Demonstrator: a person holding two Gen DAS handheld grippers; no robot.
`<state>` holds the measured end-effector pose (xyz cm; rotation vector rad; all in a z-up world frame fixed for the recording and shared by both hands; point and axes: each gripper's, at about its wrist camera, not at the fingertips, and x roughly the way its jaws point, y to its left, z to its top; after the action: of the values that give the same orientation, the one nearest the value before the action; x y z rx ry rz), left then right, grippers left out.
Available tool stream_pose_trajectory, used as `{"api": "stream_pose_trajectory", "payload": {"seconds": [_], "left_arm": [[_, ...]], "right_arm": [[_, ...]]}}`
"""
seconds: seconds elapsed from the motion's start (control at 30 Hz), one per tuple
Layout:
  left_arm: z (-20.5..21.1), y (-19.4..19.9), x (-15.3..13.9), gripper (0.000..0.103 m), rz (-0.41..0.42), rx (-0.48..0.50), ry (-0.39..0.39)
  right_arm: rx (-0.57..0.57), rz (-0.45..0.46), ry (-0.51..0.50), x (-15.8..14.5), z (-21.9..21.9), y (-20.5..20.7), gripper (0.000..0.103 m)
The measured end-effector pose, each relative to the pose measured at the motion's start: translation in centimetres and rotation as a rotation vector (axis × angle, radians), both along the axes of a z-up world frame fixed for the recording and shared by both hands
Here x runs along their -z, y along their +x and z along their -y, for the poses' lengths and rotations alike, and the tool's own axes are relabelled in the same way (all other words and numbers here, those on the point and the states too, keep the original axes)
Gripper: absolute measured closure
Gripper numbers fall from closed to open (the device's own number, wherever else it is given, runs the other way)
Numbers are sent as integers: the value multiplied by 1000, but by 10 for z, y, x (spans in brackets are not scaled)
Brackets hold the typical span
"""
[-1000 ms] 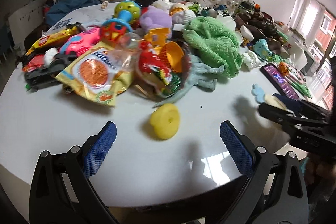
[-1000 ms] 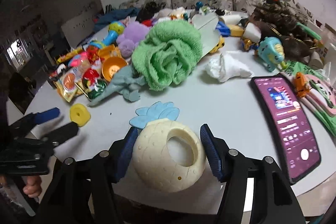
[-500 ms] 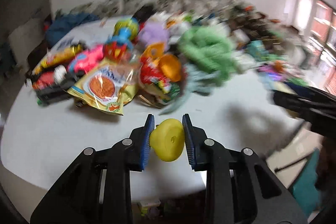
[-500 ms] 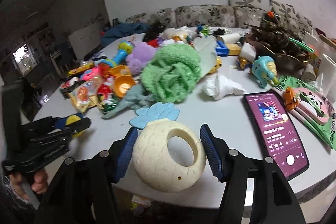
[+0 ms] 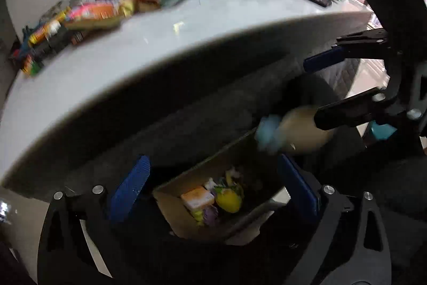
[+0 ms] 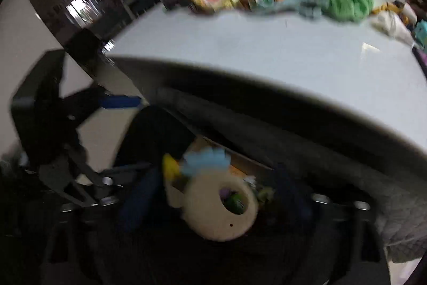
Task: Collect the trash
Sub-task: 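Grasp the yellow plastic piece with the left tool while the right tool grasps the cream pineapple toy, then drop the yellow piece and pineapple toy into the cardboard box, then grasp the green towel with the right tool while the left tool grasps the grey dinosaur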
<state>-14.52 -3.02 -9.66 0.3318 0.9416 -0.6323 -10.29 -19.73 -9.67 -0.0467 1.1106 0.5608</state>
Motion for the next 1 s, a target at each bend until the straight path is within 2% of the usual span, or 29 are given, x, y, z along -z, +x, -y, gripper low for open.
{"api": "stream_pose_trajectory", "payload": {"seconds": [0.07, 0.2, 0.27, 0.37, 0.5, 0.6, 0.67, 0.7, 0.73, 0.8, 0.9, 0.93, 1.0], "left_arm": [[-7, 3, 0, 10, -10, -22, -27], [-25, 9, -27, 10, 32, -48, -118], [-29, 15, -44, 10, 72, -69, -154], [-35, 32, -67, 10, 110, -115, -226], [-40, 54, -85, 10, 123, -196, -327], [-41, 71, -86, 10, 86, -241, -396], [-44, 76, -86, 10, 66, -269, -422], [-45, 80, -87, 10, 65, -286, -424], [-45, 82, -89, 10, 71, -294, -418], [-39, 85, -91, 10, 100, -305, -374], [-18, 88, -96, 10, 163, -247, -306], [-12, 90, -96, 10, 171, -228, -300], [15, 99, -101, 10, 183, -165, -305]], "right_arm": [[-3, 15, -16, -2, -1, 0, 16], [-22, 214, 12, -58, 2, 6, 15], [23, 310, -20, -81, 7, 22, 9], [162, 424, -50, -106, 28, 76, 8], [366, 405, -41, -114, 62, 162, 8], [396, 315, -58, -99, 69, 224, 8], [384, 237, -101, -82, 69, 243, 25], [358, 187, -107, -73, 65, 251, 57], [338, 170, 2, -73, 70, 250, 77], [355, 185, 34, -82, 78, 241, 93], [352, 284, 136, -117, 90, 209, 93], [350, 333, 182, -134, 97, 193, 93], [359, 407, 202, -162, 108, 169, 93]]}}
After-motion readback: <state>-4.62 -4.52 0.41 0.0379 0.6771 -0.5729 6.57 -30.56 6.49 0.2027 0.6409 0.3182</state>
